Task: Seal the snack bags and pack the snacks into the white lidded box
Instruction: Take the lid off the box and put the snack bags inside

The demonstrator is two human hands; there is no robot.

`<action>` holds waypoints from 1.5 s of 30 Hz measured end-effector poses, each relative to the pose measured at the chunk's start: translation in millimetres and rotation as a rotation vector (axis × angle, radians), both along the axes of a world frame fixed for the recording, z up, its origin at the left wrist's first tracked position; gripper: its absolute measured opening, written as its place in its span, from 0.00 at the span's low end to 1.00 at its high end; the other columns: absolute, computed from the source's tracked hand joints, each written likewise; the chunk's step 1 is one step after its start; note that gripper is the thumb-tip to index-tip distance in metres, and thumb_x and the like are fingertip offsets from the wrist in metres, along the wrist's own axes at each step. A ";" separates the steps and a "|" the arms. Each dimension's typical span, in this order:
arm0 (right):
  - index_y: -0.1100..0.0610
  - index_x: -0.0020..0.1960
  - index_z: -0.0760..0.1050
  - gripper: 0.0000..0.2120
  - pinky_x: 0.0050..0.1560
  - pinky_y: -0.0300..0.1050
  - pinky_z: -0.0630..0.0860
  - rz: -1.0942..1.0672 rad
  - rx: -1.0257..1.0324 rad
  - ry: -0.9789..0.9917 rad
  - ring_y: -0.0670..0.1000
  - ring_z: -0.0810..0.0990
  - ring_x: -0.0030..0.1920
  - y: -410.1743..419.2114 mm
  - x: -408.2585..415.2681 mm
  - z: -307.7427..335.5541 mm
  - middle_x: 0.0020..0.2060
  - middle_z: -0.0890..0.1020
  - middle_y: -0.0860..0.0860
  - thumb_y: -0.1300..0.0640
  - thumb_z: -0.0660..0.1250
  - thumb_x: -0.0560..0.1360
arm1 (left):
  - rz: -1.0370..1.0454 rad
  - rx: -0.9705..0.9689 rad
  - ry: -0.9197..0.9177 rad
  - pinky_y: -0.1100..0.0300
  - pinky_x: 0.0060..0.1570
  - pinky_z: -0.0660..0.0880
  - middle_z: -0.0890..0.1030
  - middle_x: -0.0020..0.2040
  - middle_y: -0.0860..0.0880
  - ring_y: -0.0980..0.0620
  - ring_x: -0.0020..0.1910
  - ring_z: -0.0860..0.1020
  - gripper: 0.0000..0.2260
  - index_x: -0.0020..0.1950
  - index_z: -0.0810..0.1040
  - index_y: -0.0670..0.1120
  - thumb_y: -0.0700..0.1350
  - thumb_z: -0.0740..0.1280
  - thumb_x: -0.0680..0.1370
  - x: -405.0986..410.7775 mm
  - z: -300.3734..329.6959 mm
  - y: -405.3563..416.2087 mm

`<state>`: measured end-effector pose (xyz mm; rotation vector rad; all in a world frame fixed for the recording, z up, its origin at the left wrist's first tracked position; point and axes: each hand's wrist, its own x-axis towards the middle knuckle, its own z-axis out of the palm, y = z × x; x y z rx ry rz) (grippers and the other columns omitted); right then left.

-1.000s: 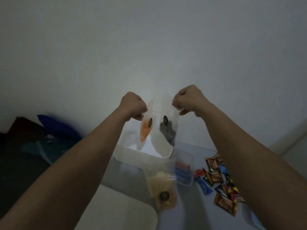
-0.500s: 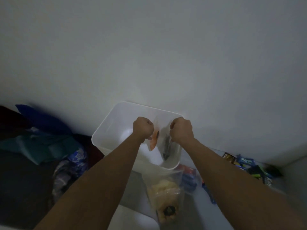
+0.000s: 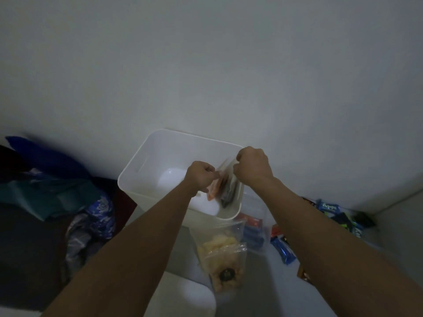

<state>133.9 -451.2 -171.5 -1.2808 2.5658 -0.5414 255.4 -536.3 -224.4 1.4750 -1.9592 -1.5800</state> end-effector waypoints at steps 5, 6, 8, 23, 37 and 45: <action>0.59 0.44 0.82 0.05 0.44 0.52 0.83 0.022 -0.040 -0.102 0.56 0.84 0.39 36.3 -5.1 22.5 0.39 0.84 0.56 0.59 0.71 0.70 | 0.054 -0.152 0.038 0.55 0.37 0.82 0.83 0.44 0.41 0.45 0.37 0.83 0.13 0.48 0.81 0.37 0.46 0.74 0.72 22.8 28.5 15.0; 0.58 0.42 0.81 0.04 0.42 0.51 0.83 0.045 -0.016 -0.140 0.54 0.84 0.37 47.6 -3.9 27.2 0.37 0.84 0.55 0.58 0.72 0.70 | 0.069 -0.182 0.043 0.58 0.33 0.80 0.83 0.39 0.42 0.48 0.33 0.82 0.12 0.46 0.81 0.37 0.46 0.73 0.72 28.6 36.4 21.5; 0.56 0.39 0.80 0.03 0.39 0.46 0.83 0.143 0.063 -0.224 0.51 0.84 0.35 71.3 2.7 31.8 0.34 0.84 0.53 0.59 0.73 0.70 | 0.044 -0.212 -0.015 0.64 0.25 0.75 0.81 0.32 0.44 0.51 0.26 0.80 0.12 0.40 0.81 0.37 0.46 0.73 0.72 43.6 51.1 34.0; 0.51 0.61 0.77 0.16 0.61 0.48 0.74 0.525 0.278 0.023 0.53 0.75 0.59 156.7 59.3 -66.9 0.59 0.77 0.52 0.57 0.68 0.73 | -0.168 -0.375 -0.271 0.59 0.48 0.75 0.82 0.49 0.43 0.47 0.47 0.79 0.12 0.50 0.83 0.41 0.42 0.76 0.69 97.4 -7.3 117.2; 0.56 0.45 0.83 0.05 0.45 0.42 0.78 0.614 0.145 0.009 0.48 0.80 0.40 166.0 50.9 58.6 0.38 0.83 0.45 0.60 0.70 0.71 | -0.099 -0.505 -0.096 0.55 0.33 0.82 0.83 0.34 0.44 0.47 0.33 0.83 0.06 0.39 0.83 0.42 0.44 0.74 0.72 109.3 110.4 123.5; 0.62 0.43 0.80 0.03 0.31 0.41 0.81 0.425 -0.132 -0.253 0.47 0.85 0.32 132.6 31.7 156.7 0.36 0.83 0.56 0.64 0.69 0.74 | 0.029 -0.548 0.066 0.56 0.31 0.81 0.82 0.37 0.41 0.48 0.36 0.83 0.05 0.43 0.81 0.37 0.40 0.70 0.75 116.3 209.3 88.8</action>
